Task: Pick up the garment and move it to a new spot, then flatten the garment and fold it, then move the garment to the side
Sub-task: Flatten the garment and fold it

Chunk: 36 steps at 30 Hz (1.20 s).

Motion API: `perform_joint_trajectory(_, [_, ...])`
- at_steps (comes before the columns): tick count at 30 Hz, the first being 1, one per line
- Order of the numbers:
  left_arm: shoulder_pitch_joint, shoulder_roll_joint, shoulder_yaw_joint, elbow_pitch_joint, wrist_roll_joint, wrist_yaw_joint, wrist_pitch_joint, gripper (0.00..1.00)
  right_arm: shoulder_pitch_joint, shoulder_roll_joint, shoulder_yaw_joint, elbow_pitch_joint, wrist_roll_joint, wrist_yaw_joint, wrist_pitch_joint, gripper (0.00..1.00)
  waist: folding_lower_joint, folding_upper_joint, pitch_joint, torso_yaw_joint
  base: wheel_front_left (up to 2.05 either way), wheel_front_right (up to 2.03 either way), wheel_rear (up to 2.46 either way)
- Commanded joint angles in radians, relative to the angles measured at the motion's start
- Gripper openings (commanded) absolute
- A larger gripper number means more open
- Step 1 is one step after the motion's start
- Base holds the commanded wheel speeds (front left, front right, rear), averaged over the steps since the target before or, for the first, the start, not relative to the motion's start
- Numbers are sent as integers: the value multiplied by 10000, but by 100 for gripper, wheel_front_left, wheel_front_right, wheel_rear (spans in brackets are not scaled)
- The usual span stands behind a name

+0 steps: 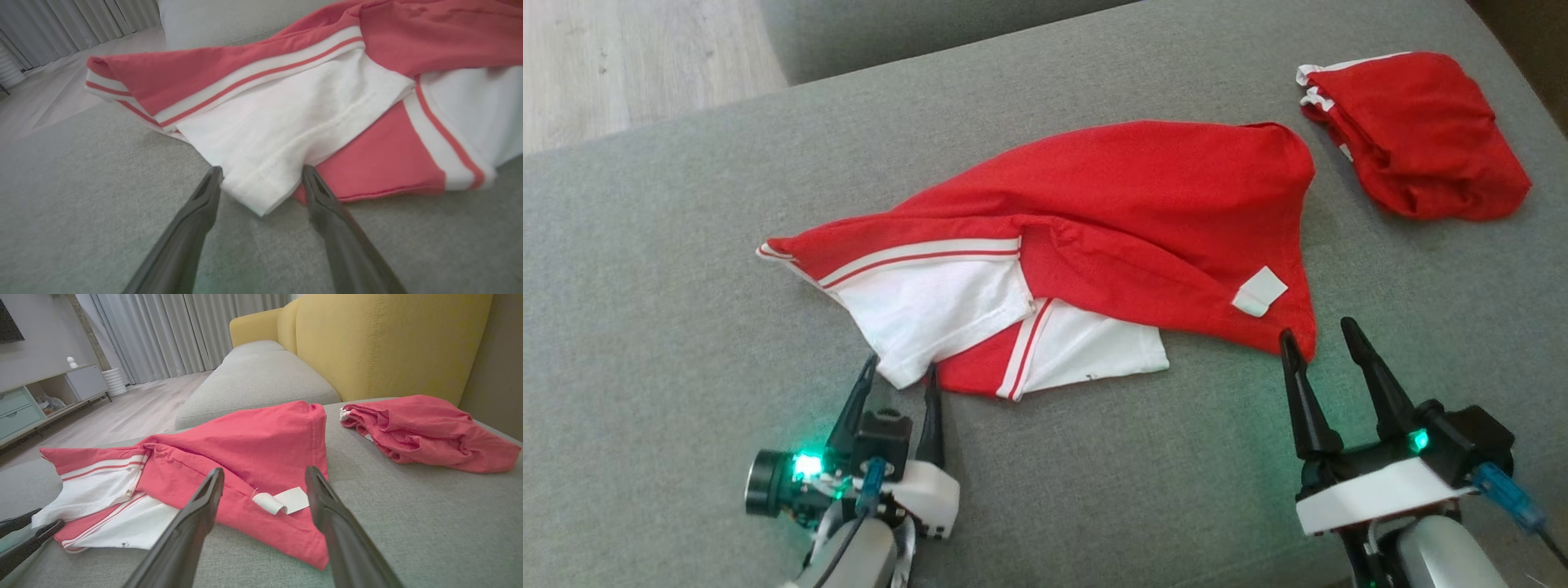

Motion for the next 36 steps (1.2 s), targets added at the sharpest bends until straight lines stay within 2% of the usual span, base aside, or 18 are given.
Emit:
perform_joint_trajectory(1, [161, 298, 241, -269, 37, 115, -117, 100, -159, -68, 186, -277, 72, 67, -38, 100, 0, 0, -11, 23, 0, 0, 0])
perform_joint_trajectory(10, [734, 540, 201, -704, -62, 257, -97, 100, -119, -58, 198, -258, 75, 67, -38, 100, 0, 0, -25, 135, 0, 0, 0])
perform_joint_trajectory(28, [-53, 718, 199, -572, 9, 421, -110, 100, -267, -122, 313, -242, 146, 67, -38, 100, 0, 0, 138, -65, 0, 0, 0])
perform_joint_trajectory(29, [-79, 722, 175, -558, 20, 407, -113, 55, -269, -126, 306, -239, 146, 67, -38, 100, 0, 0, 137, -63, 0, 0, 0])
perform_joint_trajectory(30, [-99, 724, 151, -551, 27, 394, -116, 24, -268, -129, 296, -234, 143, 67, -38, 100, 0, 0, 134, -60, 0, 0, 0])
perform_joint_trajectory(31, [-109, 726, 112, -546, 36, 360, -119, 0, -264, -129, 283, -230, 139, 67, -38, 100, 0, 0, 128, -55, 0, 0, 0])
perform_joint_trajectory(36, [-3, 756, -43, -697, 83, 314, -138, 0, -214, -133, 249, -216, 115, 67, -38, 100, 0, 0, 63, 17, 0, 0, 0])
